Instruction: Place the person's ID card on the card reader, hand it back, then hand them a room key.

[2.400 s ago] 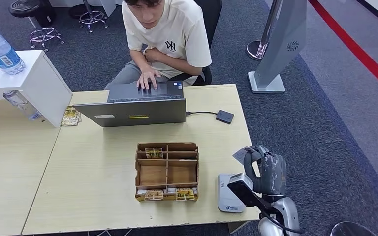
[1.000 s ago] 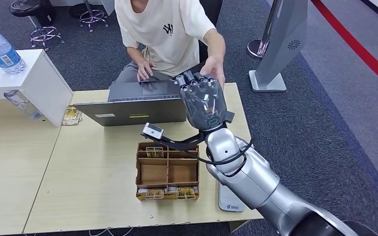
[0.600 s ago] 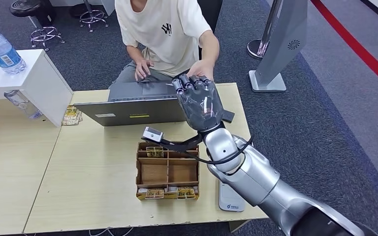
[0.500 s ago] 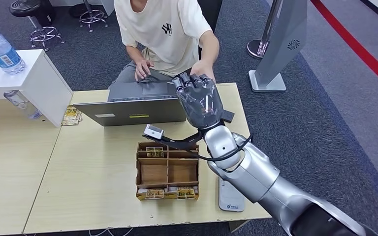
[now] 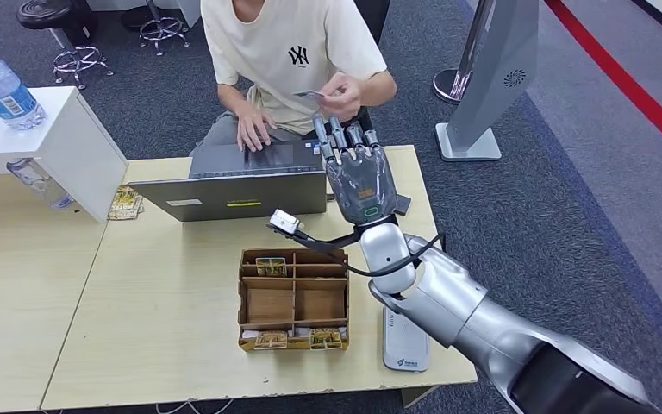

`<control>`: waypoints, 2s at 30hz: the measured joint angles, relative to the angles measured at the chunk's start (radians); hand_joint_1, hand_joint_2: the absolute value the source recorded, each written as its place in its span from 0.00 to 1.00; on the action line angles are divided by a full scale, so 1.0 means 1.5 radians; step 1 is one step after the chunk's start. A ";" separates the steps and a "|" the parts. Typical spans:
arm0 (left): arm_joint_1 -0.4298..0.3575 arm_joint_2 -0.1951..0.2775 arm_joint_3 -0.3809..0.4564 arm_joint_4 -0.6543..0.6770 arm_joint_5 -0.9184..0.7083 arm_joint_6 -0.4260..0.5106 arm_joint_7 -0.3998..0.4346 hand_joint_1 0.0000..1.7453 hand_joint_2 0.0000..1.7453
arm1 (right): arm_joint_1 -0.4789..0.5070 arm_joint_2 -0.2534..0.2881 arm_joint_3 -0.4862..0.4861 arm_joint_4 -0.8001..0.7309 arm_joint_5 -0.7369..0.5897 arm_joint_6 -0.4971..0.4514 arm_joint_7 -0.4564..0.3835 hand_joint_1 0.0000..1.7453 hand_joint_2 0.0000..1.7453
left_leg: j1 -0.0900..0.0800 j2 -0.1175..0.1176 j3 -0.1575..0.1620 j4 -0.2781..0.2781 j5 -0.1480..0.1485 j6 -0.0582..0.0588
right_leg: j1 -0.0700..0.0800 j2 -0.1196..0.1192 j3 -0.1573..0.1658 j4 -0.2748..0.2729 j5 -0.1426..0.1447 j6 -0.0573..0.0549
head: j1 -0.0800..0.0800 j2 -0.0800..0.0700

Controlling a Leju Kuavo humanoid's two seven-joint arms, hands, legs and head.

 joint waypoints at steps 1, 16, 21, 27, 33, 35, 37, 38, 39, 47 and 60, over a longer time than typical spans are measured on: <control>0.000 0.000 0.000 0.001 0.000 0.000 0.001 0.00 0.00 | -0.001 -0.003 0.007 0.003 0.000 0.000 0.005 0.00 1.00 | 0.000 0.000 0.000 0.000 0.000 0.000 | 0.000 0.000 0.000 0.000 0.000 0.000 | 0.000 0.000; 0.002 -0.003 0.000 0.002 0.009 0.017 0.005 0.00 0.00 | 0.183 0.044 -0.156 -0.164 -0.078 -0.001 -0.377 0.00 0.00 | 0.001 -0.001 -0.001 0.000 -0.001 -0.001 | 0.001 -0.001 0.000 0.000 -0.001 -0.001 | 0.000 0.000; 0.020 -0.009 0.000 -0.025 0.012 0.038 0.018 0.00 0.00 | 0.329 0.135 -0.316 -0.226 -0.337 0.000 -0.636 0.00 0.00 | 0.003 -0.004 -0.001 0.000 -0.001 -0.001 | 0.002 -0.004 0.000 0.000 -0.003 -0.001 | 0.000 0.000; 0.058 -0.020 0.016 -0.109 0.003 0.050 0.062 0.00 0.00 | 0.436 0.138 -0.312 -0.301 -0.532 0.015 -0.617 0.00 0.25 | 0.003 -0.004 -0.001 0.000 -0.002 -0.002 | 0.001 -0.004 0.000 0.000 -0.003 -0.001 | 0.000 0.000; 0.088 -0.029 0.029 -0.173 0.016 0.058 0.086 0.00 0.00 | 0.499 0.138 -0.308 -0.343 -0.551 0.022 -0.634 0.00 1.00 | 0.003 -0.004 -0.001 0.000 -0.002 -0.002 | 0.002 -0.004 0.000 0.000 -0.003 -0.001 | 0.000 0.000; 0.093 -0.031 0.031 -0.185 0.023 0.061 0.088 0.00 0.00 | 0.514 0.137 -0.304 -0.348 -0.543 0.025 -0.634 0.00 1.00 | 0.003 -0.003 -0.001 0.000 -0.002 -0.002 | 0.002 -0.004 0.000 0.000 -0.003 -0.001 | 0.000 0.000; 0.094 -0.032 0.034 -0.189 0.028 0.062 0.081 0.00 0.00 | 0.524 0.135 -0.298 -0.349 -0.519 0.022 -0.629 0.00 1.00 | 0.003 -0.003 -0.001 0.000 -0.003 -0.002 | 0.002 -0.003 0.000 0.000 -0.003 -0.001 | 0.000 0.000; 0.094 -0.032 0.036 -0.189 0.030 0.062 0.076 0.00 0.00 | 0.527 0.135 -0.296 -0.348 -0.502 0.018 -0.624 0.00 1.00 | 0.003 -0.003 -0.001 0.000 -0.003 -0.002 | 0.002 -0.003 0.000 0.000 -0.003 -0.001 | 0.000 0.000; 0.094 -0.033 0.039 -0.189 0.030 0.062 0.071 0.00 0.00 | 0.529 0.134 -0.294 -0.347 -0.481 0.014 -0.619 0.00 1.00 | 0.003 -0.003 -0.001 0.000 -0.003 -0.002 | 0.002 -0.003 0.000 0.000 -0.003 -0.001 | 0.000 0.000; 0.077 -0.037 0.068 -0.159 0.029 0.060 0.031 0.00 0.00 | 0.542 0.134 -0.300 -0.322 -0.304 0.002 -0.607 0.00 1.00 | 0.003 -0.003 -0.001 0.000 -0.003 -0.002 | 0.002 -0.003 0.000 0.000 -0.003 -0.001 | 0.000 0.000; 0.033 -0.033 0.096 -0.078 0.030 0.050 0.000 0.00 0.00 | 0.543 0.149 -0.338 -0.266 -0.193 0.002 -0.588 0.91 1.00 | 0.003 -0.003 -0.001 0.000 -0.003 -0.002 | 0.002 -0.003 0.000 0.000 -0.003 -0.001 | 0.000 0.000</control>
